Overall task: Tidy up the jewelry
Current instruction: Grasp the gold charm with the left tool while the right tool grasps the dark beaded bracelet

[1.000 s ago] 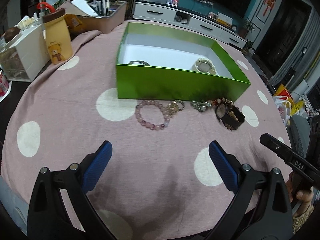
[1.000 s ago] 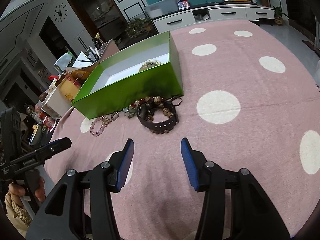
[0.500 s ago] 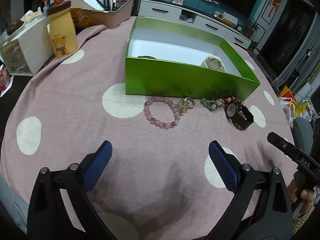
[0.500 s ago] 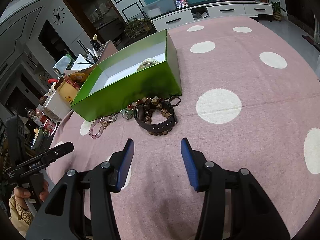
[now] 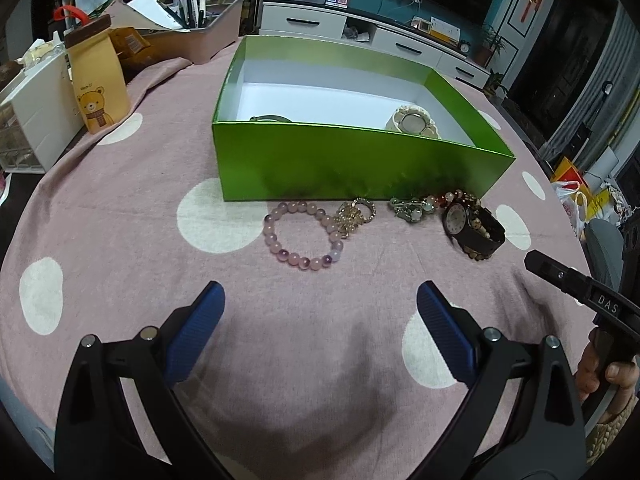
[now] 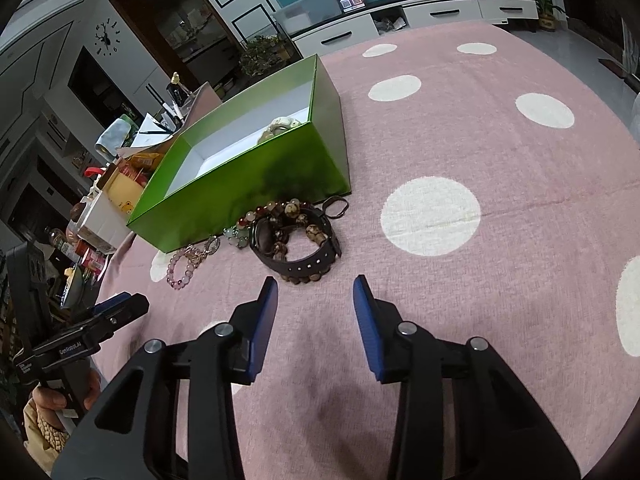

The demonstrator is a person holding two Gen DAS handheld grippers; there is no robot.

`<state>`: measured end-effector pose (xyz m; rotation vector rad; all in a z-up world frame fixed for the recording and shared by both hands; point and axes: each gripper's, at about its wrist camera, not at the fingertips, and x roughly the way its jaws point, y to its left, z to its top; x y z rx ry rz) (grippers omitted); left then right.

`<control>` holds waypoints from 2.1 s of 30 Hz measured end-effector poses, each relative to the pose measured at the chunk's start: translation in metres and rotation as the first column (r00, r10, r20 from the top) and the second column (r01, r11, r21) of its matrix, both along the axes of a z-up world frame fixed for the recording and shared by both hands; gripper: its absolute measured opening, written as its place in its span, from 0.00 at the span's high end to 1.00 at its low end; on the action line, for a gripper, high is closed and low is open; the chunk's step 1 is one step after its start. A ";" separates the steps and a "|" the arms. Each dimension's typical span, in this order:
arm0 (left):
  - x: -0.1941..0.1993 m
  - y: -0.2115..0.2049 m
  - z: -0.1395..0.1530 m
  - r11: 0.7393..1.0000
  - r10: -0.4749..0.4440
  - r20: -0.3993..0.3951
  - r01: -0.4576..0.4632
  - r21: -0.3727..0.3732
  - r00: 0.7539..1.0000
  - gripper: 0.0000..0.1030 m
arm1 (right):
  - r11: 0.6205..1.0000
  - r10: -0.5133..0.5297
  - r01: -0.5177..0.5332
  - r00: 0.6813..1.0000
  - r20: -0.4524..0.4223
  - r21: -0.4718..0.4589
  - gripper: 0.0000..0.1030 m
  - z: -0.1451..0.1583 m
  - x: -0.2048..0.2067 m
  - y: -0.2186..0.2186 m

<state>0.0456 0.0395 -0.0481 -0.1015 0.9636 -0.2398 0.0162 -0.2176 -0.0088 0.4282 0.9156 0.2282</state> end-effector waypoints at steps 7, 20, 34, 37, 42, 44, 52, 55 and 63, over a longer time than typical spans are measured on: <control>0.012 -0.012 0.001 0.999 -0.042 0.035 0.042 0.022 0.998 0.16 | 0.999 0.028 -0.027 0.999 0.015 -0.020 0.62 0.002 0.007 0.007; 0.035 -0.029 -0.005 0.988 -0.151 0.090 0.147 0.046 0.984 0.40 | 0.964 0.172 -0.154 0.983 0.069 -0.216 0.65 0.007 0.049 0.028; 0.056 -0.046 -0.024 0.974 -0.195 0.076 0.184 0.129 0.978 0.73 | 0.914 0.284 -0.255 0.958 0.050 -0.316 0.66 0.002 0.067 0.050; 0.058 -0.046 -0.026 0.973 -0.200 0.072 0.189 0.130 0.977 0.78 | 0.898 0.309 -0.275 0.950 0.046 -0.342 0.66 0.001 0.070 0.055; 0.058 -0.044 -0.027 0.974 -0.201 0.078 0.191 0.121 0.976 0.79 | 0.861 0.358 -0.318 0.933 0.030 -0.396 0.71 -0.002 0.076 0.063; 0.060 -0.043 -0.027 0.976 -0.198 0.075 0.190 0.108 0.977 0.79 | 0.846 0.376 -0.332 0.926 0.025 -0.418 0.74 -0.003 0.078 0.065; 0.062 -0.041 -0.027 0.977 -0.198 0.071 0.191 0.098 0.978 0.79 | 0.785 0.448 -0.398 0.894 -0.008 -0.475 0.77 -0.002 0.081 0.073; 0.062 -0.040 -0.028 0.977 -0.196 0.070 0.189 0.095 0.978 0.79 | 0.755 0.472 -0.416 0.881 -0.019 -0.506 0.89 -0.004 0.079 0.077; 0.063 -0.039 -0.027 0.979 -0.189 0.075 0.182 0.091 0.979 0.79 | 0.743 0.489 -0.420 0.872 -0.007 -0.520 0.89 -0.006 0.071 0.080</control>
